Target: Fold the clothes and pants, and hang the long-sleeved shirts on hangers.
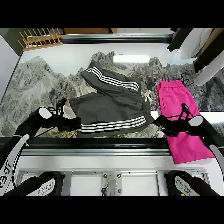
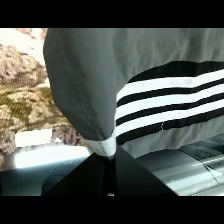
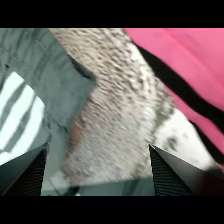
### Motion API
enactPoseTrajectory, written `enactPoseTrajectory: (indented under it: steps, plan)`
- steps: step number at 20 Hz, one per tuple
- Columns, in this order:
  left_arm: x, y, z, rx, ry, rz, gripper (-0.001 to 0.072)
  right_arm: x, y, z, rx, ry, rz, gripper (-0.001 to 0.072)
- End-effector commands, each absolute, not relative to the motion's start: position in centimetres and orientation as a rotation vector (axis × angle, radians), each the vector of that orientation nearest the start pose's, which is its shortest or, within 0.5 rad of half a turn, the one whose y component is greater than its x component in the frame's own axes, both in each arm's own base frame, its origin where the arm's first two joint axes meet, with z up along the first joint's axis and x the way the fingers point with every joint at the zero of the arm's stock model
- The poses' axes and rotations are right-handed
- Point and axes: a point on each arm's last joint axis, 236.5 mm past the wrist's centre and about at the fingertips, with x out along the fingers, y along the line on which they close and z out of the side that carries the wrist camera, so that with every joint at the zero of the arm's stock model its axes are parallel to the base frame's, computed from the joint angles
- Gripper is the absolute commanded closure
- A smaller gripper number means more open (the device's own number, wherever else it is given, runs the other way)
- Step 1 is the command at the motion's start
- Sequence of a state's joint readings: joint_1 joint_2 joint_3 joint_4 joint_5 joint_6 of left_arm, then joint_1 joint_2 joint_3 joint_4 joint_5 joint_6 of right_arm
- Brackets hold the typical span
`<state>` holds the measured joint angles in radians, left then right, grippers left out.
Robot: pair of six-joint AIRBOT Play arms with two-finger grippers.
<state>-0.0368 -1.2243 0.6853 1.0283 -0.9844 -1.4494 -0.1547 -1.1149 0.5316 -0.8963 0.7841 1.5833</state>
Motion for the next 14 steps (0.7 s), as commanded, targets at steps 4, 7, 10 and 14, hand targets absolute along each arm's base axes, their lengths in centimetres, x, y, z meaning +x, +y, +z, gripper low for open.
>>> enactPoseTrajectory:
  steps: [4, 7, 10, 14]
  plan:
    - [28.2, -11.2, -9.1, -0.456, 1.471, -0.252, 0.0701, 34.8, 9.7, -11.0, 0.862, 1.140, 0.067, 0.0160]
    - [28.2, -11.2, -9.1, -0.456, 1.471, -0.252, 0.0700, 35.3, 10.4, -11.5, 0.832, 1.153, 0.084, 0.0223]
    - [28.5, -11.2, -9.1, -0.456, 1.461, -0.248, 0.0700, 35.6, 10.1, -11.9, 0.791, 1.142, 0.086, 0.0534]
    - [29.6, -10.7, -8.1, -0.457, 1.415, -0.240, 0.0702, 36.8, 9.9, -10.0, 0.725, 1.088, 0.134, 0.0696]
